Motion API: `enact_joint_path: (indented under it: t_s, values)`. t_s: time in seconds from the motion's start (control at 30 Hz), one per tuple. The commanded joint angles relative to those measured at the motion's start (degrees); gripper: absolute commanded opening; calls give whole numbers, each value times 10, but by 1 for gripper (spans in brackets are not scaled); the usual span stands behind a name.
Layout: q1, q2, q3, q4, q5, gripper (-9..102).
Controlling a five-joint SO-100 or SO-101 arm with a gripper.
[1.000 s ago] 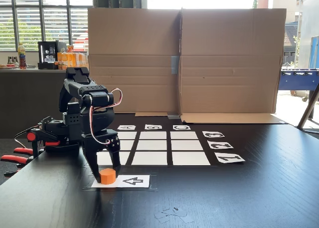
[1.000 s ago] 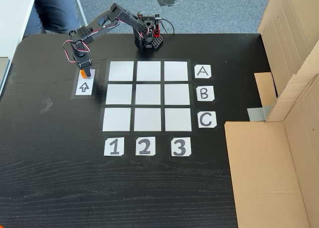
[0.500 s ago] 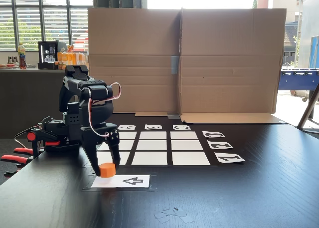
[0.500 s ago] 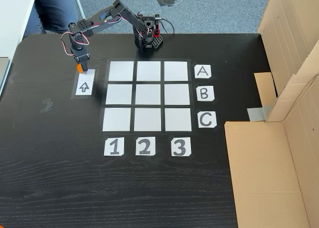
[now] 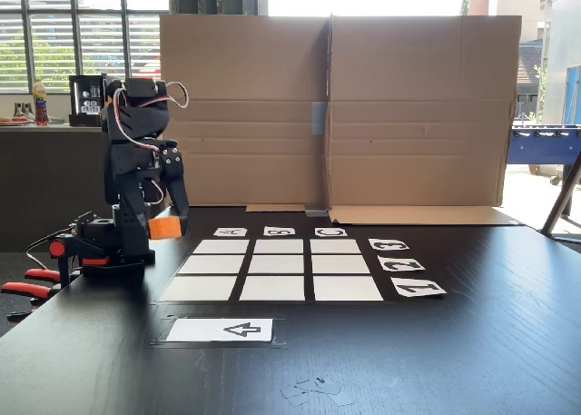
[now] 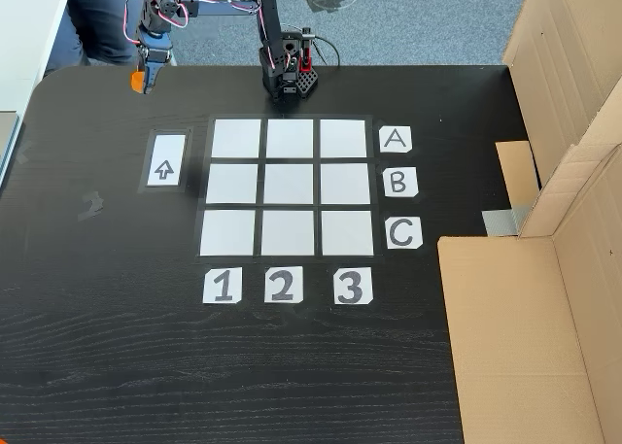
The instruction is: Pick up the round, orange token and place it in the grid on square A1.
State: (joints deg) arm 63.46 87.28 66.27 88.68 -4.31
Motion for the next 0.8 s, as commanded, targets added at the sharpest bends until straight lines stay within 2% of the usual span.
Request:
enact_joint_path:
  t_s: [0.0, 0.4, 0.77]
  values:
    - [7, 92, 49, -1, -11, 10]
    - [-18, 398, 428, -8, -65, 10]
    - [-76, 435, 616, -40, -83, 10]
